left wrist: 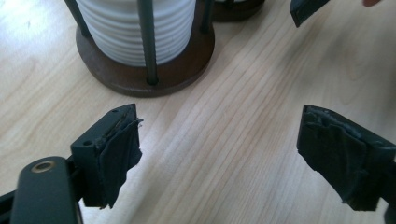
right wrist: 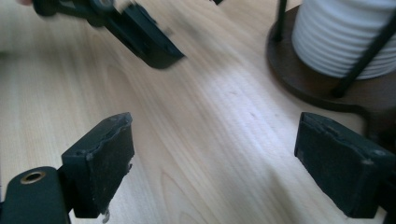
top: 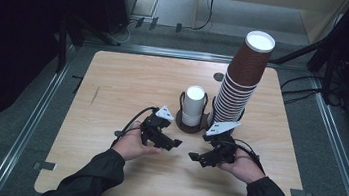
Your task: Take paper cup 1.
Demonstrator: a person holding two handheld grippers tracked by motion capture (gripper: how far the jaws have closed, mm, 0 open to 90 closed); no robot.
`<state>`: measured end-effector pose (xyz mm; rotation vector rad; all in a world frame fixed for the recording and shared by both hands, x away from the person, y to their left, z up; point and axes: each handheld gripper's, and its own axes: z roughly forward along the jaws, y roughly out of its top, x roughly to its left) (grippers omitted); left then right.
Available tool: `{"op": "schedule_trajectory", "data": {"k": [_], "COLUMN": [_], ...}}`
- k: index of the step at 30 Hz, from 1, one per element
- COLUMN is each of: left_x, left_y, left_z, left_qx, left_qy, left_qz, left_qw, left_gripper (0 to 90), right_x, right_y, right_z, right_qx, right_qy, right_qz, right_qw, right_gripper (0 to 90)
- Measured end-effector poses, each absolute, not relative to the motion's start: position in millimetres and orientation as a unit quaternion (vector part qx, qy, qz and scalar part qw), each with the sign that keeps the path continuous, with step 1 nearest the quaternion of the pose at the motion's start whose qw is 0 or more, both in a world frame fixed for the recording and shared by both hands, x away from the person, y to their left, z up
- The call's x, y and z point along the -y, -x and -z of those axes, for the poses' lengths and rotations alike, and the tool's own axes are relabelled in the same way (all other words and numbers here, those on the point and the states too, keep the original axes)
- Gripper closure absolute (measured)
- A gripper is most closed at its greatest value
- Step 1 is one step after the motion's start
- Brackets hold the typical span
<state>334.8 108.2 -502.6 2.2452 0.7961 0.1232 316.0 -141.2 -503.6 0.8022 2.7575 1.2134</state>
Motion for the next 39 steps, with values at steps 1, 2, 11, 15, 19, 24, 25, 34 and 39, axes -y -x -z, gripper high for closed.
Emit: {"op": "schedule_trajectory", "data": {"k": [1,2,11,15,19,24,25,34,39], "left_x": [-108,-112,-124,-133,-135,-134,-134,-131,-134], "left_y": [-335,-334,-327,-334,-333,-333,-333,-332,-333], "left_z": [503,501,494,496,496,492,492,493,491], "left_qx": [-0.31,-0.298,-0.266,-0.285,-0.282,-0.285,-0.285,-0.278,-0.29], "left_qy": [-0.875,-0.873,-0.888,-0.88,-0.884,-0.879,-0.879,-0.884,-0.878], "left_qz": [-0.048,-0.038,-0.062,-0.045,-0.055,-0.055,-0.055,-0.041,-0.033], "left_qw": [0.369,0.383,0.369,0.378,0.369,0.378,0.378,0.373,0.379], "left_gripper": [13.3,13.3,37.5,38.3,38.9,37.7,37.4,34.7,35.9], "right_x": [141,143,147,140,139,140,140,146,148], "right_y": [-316,-317,-325,-325,-325,-324,-324,-325,-324], "right_z": [504,503,498,502,503,502,502,500,500], "right_qx": [-0.884,-0.885,-0.882,-0.889,-0.891,-0.888,-0.888,-0.883,-0.886], "right_qy": [-0.257,-0.254,-0.26,-0.245,-0.242,-0.248,-0.248,-0.254,-0.256], "right_qz": [-0.389,-0.389,-0.394,-0.387,-0.385,-0.387,-0.387,-0.396,-0.387], "right_qw": [0.012,0.009,-0.01,-0.004,-0.001,-0.003,-0.003,-0.013,-0.007], "right_gripper": [11.8,11.8,16.3,25.0,32.2,34.8,34.8,42.5,47.0]}}
